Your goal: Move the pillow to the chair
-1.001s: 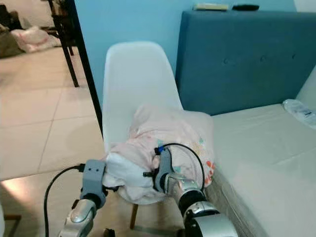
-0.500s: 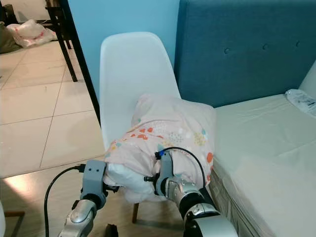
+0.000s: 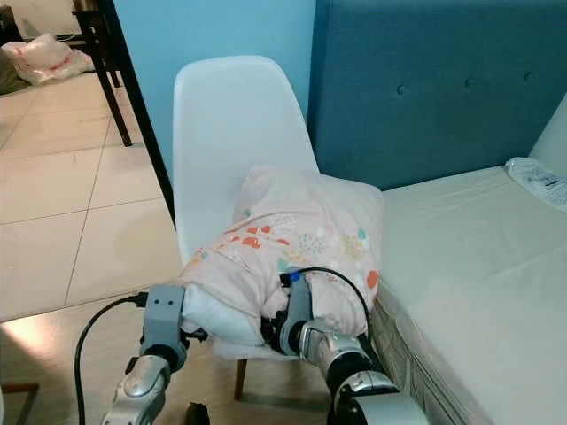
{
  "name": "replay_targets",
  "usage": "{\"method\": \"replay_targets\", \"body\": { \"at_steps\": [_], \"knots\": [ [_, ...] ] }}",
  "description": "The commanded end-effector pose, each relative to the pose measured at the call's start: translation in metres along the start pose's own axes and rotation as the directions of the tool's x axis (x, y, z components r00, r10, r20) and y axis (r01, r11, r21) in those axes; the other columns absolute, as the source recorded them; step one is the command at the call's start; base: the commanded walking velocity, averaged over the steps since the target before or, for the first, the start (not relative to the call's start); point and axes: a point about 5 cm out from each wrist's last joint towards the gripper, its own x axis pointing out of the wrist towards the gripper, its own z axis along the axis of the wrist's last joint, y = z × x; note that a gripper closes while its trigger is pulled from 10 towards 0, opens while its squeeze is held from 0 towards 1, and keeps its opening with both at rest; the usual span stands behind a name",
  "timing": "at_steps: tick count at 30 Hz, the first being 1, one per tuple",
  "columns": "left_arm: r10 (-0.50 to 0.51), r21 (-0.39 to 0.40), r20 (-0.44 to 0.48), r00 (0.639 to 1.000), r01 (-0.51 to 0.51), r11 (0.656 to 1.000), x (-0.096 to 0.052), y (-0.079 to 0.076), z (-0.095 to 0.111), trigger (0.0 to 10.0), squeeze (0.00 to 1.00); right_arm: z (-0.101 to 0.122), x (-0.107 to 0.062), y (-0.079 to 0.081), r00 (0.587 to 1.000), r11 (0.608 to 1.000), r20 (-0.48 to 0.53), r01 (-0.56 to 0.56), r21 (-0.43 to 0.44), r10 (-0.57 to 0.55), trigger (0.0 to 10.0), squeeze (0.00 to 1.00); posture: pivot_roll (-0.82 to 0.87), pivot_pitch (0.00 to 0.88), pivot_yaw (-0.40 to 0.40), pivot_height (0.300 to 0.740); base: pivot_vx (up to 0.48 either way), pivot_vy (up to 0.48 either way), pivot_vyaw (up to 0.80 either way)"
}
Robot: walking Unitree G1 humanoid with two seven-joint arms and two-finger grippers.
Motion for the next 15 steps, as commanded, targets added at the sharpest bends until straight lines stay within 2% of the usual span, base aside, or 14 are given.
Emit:
{"method": "replay_targets", "body": {
  "at_steps": [1, 3, 9, 11, 12, 13, 14, 15],
  "knots": [
    [-0.02, 0.008, 0.031, 0.999, 0.02, 1.0, 0.006, -0.004, 0.008, 10.0, 0.0, -0.006, -0.001, -0.001, 0.999, 1.0, -0.03, -0.017, 0.004, 0.017, 10.0, 1.0, 0.15, 0.0, -0.051, 0.571, 0.0, 0.0, 0.0],
    [-0.022, 0.015, 0.024, 0.999, 0.022, 1.0, 0.007, -0.003, 0.007, 10.0, 0.0, -0.002, -0.013, -0.009, 0.99, 0.989, -0.076, -0.126, -0.075, 0.12, 10.0, 1.0, 0.15, 0.0, -0.051, 0.571, 0.0, 0.0, 0.0],
    [-0.021, 0.019, 0.019, 1.0, 0.02, 1.0, 0.007, -0.001, 0.006, 10.0, 0.0, 0.001, -0.028, -0.017, 0.975, 0.966, -0.126, -0.202, -0.161, 0.183, 10.0, 1.0, 0.14, 0.0, -0.052, 0.571, 0.0, 0.0, 0.0],
    [-0.009, 0.025, 0.007, 1.0, 0.009, 1.0, 0.006, 0.002, 0.004, 10.0, 0.0, 0.005, -0.048, -0.025, 0.954, 0.927, -0.165, -0.286, -0.242, 0.251, 10.0, 1.0, 0.13, 0.0, -0.054, 0.571, 0.0, 0.0, 0.0],
    [-0.002, 0.029, -0.001, 1.0, 0.002, 1.0, 0.006, 0.005, 0.002, 10.0, 0.0, 0.009, -0.061, -0.026, 0.94, 0.903, -0.176, -0.331, -0.274, 0.291, 10.0, 0.84, 0.13, 0.0, -0.055, 0.571, 0.0, 0.0, 0.0],
    [0.003, 0.032, -0.006, 1.0, -0.003, 0.999, 0.005, 0.006, 0.0, 10.0, 0.0, 0.011, -0.069, -0.025, 0.93, 0.886, -0.185, -0.361, -0.291, 0.318, 10.0, 0.84, 0.13, 0.0, -0.055, 0.571, 0.0, 0.0, 0.0],
    [0.003, 0.032, -0.006, 1.0, -0.003, 0.999, 0.005, 0.006, 0.0, 10.0, 0.0, 0.011, -0.069, -0.025, 0.93, 0.886, -0.185, -0.361, -0.291, 0.318, 10.0, 0.84, 0.13, 0.0, -0.055, 0.571, 0.0, 0.0, 0.0],
    [0.012, 0.038, -0.016, 1.0, -0.011, 0.999, 0.005, 0.009, -0.002, 10.0, 0.0, 0.016, -0.077, -0.022, 0.92, 0.87, -0.183, -0.388, -0.304, 0.346, 10.0, 0.68, 0.13, 0.0, -0.055, 0.571, 0.0, 0.0, 0.0]
  ]
}}
